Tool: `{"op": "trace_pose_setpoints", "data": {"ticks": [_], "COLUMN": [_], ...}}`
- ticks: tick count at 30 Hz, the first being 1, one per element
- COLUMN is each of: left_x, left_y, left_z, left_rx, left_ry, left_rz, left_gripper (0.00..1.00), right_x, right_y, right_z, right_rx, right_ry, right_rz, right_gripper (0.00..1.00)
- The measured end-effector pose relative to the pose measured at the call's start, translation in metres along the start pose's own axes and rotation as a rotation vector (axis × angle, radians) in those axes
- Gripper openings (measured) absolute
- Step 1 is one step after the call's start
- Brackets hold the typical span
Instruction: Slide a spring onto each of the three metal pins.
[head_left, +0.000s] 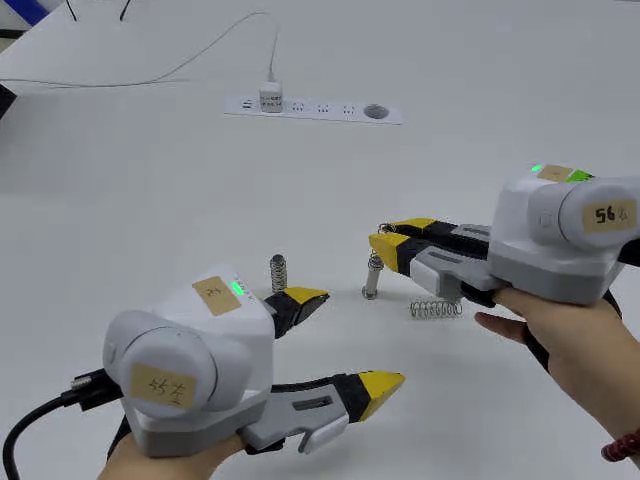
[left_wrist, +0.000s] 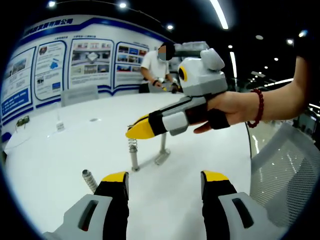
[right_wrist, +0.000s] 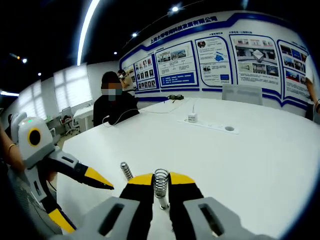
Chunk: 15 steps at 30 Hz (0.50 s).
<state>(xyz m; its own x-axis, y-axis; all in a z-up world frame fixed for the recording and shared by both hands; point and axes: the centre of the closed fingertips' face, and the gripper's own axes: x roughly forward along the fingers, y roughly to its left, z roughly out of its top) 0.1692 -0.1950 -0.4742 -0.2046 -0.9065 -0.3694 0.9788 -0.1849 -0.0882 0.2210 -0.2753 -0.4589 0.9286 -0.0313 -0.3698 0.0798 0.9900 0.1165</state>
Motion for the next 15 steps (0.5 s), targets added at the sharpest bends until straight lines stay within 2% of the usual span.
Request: {"op": "trace_pose_setpoints", "data": {"ticks": [6,15], "left_x": [0.000,0.000], "left_y": [0.000,0.000], "left_z": [0.000,0.001], "left_rx": [-0.002,-0.001], "left_ry": [-0.002,-0.001], "left_rz": [0.000,0.001], "left_gripper": [0.60,0.60], "right_x": [0.001,0.007], "right_y": [0.004,0.006], "right_z": [-0.007,-0.018], "right_rx": [-0.054,-0.075], "right_ry": [0.030,0.065], "right_rz": [0.004,0.006], "right_gripper": [0.12,0.12]}}
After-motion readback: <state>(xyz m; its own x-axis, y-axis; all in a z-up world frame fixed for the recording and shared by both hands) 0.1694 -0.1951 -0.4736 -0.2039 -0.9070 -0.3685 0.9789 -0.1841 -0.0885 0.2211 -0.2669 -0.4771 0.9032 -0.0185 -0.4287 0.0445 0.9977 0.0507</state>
